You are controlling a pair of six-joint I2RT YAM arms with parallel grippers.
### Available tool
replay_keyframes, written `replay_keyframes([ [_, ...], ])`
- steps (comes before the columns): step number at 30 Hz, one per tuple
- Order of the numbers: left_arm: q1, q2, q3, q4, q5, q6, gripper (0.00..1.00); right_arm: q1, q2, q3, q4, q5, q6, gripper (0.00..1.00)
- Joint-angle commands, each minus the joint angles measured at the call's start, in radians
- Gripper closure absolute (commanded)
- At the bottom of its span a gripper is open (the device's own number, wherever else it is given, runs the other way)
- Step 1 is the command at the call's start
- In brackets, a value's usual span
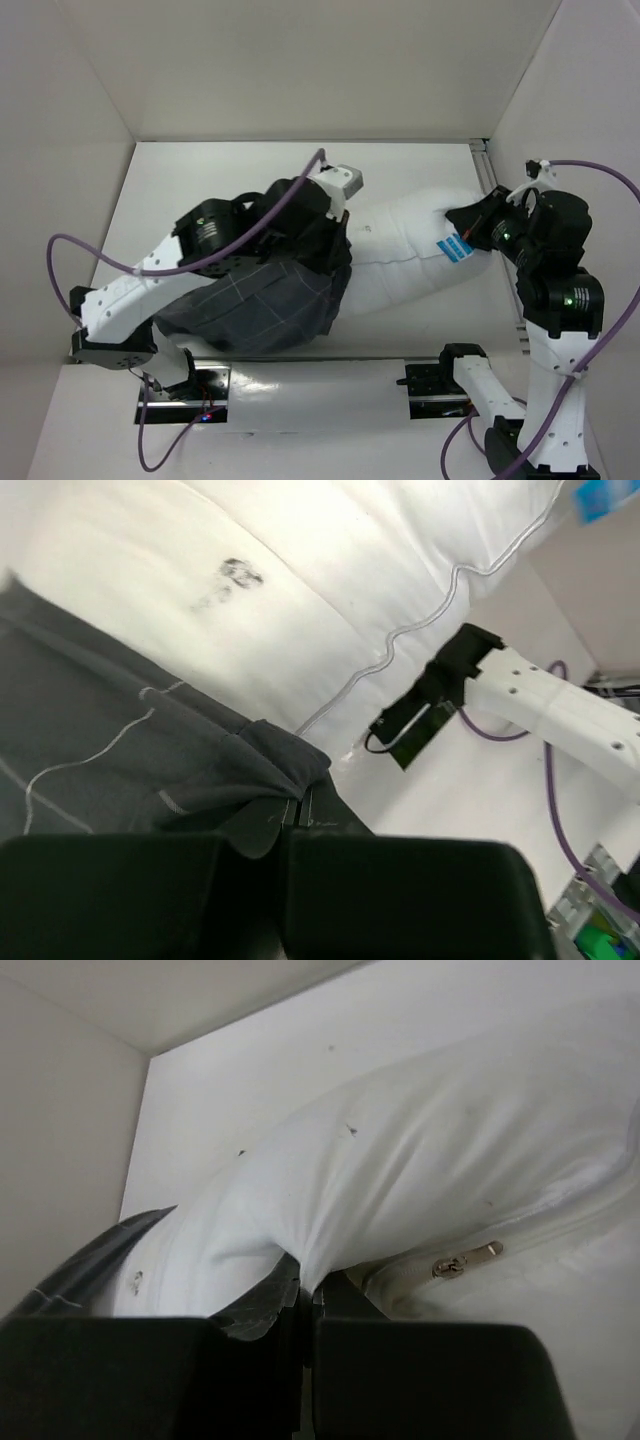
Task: Put the pillow into the pillowcase
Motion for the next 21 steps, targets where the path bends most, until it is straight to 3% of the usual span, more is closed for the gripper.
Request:
replay_keyframes([
  [1,0.049,-0.125,0.042,0.217,0.03,-0.023,1.0,0.016,-0.014,0.035,-0.173,0.008,0.005,1.0],
  [6,0.256,-0.043,0.045,0.204,0.165,0.012,1.0,0.016,-0.037,-0.006,-0.274,0.028,0.005,1.0],
  [9,0.399,0.112,0.134,0.204,0.268,0.067,1.0,0.016,-0.01,-0.078,-0.251,0.028,0.005,1.0],
  [12,0.497,0.301,0.217,0.204,0.297,0.11,1.0,0.016,0.065,-0.216,-0.121,0.028,0.014,1.0],
  [13,0.51,0.347,0.242,0.194,0.277,0.127,0.95,0.016,0.09,-0.247,-0.022,0.04,0.014,1.0],
  [16,0.519,0.467,0.413,0.094,0.289,0.205,0.65,0.016,0.22,-0.281,0.148,0.18,0.033,0.99],
  [17,0.505,0.458,0.424,0.094,0.257,0.216,0.34,0.016,0.257,-0.281,0.185,0.215,0.045,0.96],
  [18,0.478,0.433,0.385,0.108,0.225,0.227,0.19,0.016,0.335,-0.267,0.221,0.242,0.059,0.9],
  [19,0.477,0.368,0.351,0.158,0.201,0.244,0.04,0.016,0.372,-0.258,0.312,0.264,0.059,0.63],
  [20,0.464,0.337,0.317,0.181,0.153,0.244,0.0,0.016,0.413,-0.238,0.342,0.276,0.059,0.45],
  [21,0.464,0.309,0.275,0.195,0.133,0.244,0.0,0.0,0.459,-0.212,0.354,0.287,0.068,0.34],
])
